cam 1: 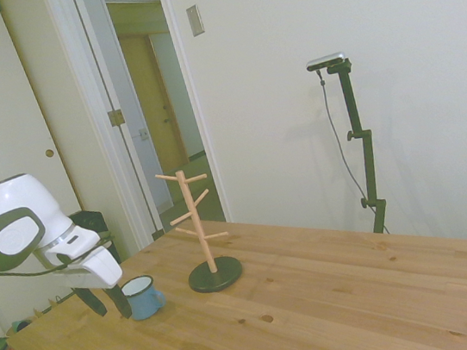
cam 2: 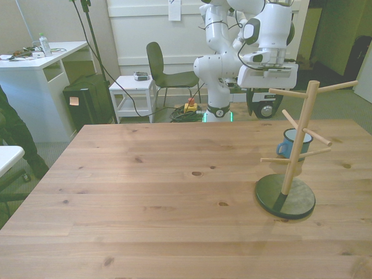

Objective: Hang the mug

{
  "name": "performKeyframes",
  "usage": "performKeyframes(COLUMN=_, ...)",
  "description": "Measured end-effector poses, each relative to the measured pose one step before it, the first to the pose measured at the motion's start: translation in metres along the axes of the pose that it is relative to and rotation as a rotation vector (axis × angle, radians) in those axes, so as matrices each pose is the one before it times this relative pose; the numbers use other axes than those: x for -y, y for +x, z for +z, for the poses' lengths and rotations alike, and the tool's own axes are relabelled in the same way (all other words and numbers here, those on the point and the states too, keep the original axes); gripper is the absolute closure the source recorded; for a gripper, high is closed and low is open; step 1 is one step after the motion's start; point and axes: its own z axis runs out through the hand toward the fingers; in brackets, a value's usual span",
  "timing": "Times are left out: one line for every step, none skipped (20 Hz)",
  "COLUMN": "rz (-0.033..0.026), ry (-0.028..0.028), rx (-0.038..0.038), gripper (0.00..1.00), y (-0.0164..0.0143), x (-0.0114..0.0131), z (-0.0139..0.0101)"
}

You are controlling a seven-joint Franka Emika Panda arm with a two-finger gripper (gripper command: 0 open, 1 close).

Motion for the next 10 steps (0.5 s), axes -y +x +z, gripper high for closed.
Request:
performKeyframes(rz=-0.01095, ry=0.00442, rx=-0.00575, gripper=0.00, y=-0.00142, x=0.00555, z=-0.00587)
performKeyframes(rz=-0.01108, ry=0.00717, rx=-0.00780, gripper=0.00, y=-0.00100, x=0.00655, z=-0.00639)
performKeyframes(rz=-0.01035, ry=0.00583, rx=-0.00687, gripper=0.00, y=-0.00114, x=0.00677, z=-0.00598)
performKeyframes(rz=-0.00712, ry=0.00152, rx=-0.00319, gripper=0.00, y=-0.00116, x=0.00603, z=-0.00426)
performKeyframes(rz=-0.00436, ry=0.00017, rx=-0.00398, gripper=0.00, y=-0.00174, x=0.00666, z=-0.00257)
performKeyframes(rz=-0.00377, ry=-0.00471, rx=-0.00514, gripper=0.00, y=-0.00239, x=0.00718, z=-0.00017)
performKeyframes(rz=-0.00315, ry=-0.00683, rx=-0.00327, gripper=0.00, y=-0.00192, x=0.00727, z=0.00108)
performKeyframes(rz=-0.00271, ry=-0.00800, rx=-0.00329, gripper=0.00, y=-0.00204, x=0.00857, z=0.00194)
performKeyframes(rz=-0.00280, ry=-0.00849, rx=-0.00177, gripper=0.00, y=-0.00164, x=0.00957, z=0.00263)
performKeyframes(rz=-0.00233, ry=-0.00947, rx=-0.00177, gripper=0.00, y=-0.00038, x=0.01077, z=0.00302)
